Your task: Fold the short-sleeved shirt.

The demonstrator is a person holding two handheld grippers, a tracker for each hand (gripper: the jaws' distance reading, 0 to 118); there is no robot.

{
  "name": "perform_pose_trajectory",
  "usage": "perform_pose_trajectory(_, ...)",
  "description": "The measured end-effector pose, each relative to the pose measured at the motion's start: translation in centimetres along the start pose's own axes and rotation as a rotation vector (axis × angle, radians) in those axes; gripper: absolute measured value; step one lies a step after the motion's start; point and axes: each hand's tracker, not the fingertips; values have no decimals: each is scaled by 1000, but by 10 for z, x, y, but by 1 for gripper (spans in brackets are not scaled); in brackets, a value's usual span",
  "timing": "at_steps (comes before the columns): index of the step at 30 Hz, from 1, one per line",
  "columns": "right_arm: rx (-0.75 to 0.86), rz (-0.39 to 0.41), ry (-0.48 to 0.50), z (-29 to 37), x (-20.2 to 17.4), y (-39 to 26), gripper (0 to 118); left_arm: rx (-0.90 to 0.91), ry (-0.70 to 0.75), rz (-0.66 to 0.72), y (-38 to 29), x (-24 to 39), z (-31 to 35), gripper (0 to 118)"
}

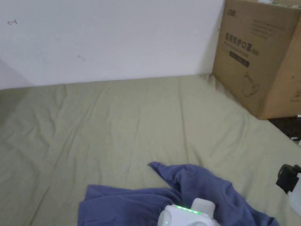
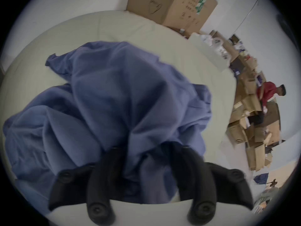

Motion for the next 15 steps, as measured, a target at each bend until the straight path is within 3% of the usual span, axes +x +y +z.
perform_pose_trajectory(1,-8,-2,3,-3,-1,-1,0,13,-29,7,2,2,9,88)
perform_pose_trajectory(3,-23,4,7,-8,-5,-3,0,-19,-33,30,9,6,21,98)
perform_pose_trajectory(7,-44,42,36,-12,-17,-9,0,95,-11,29,14,-2,65,95)
perform_pose_trajectory(8,-50,52,41,-13,-21,-10,0,123,0,45,13,-9,78,87)
perform_pose_trajectory(10,-59,68,58,-15,-28,-14,0,167,10,104,8,-31,106,83)
perform_pose_trajectory(11,-65,73,64,-17,-32,-17,0,193,26,133,3,-43,117,71)
perform_pose_trajectory(12,-73,79,73,-18,-37,-19,0,216,59,173,-3,-57,126,48)
perform_pose_trajectory(13,-84,89,84,-20,-41,-22,0,228,122,220,-12,-73,134,14)
perform_pose_trajectory(14,-92,99,89,-22,-46,-24,0,233,172,262,-19,-87,138,2)
perform_pose_trajectory(15,-98,111,97,-23,-51,-27,0,225,195,301,-28,-104,142,2)
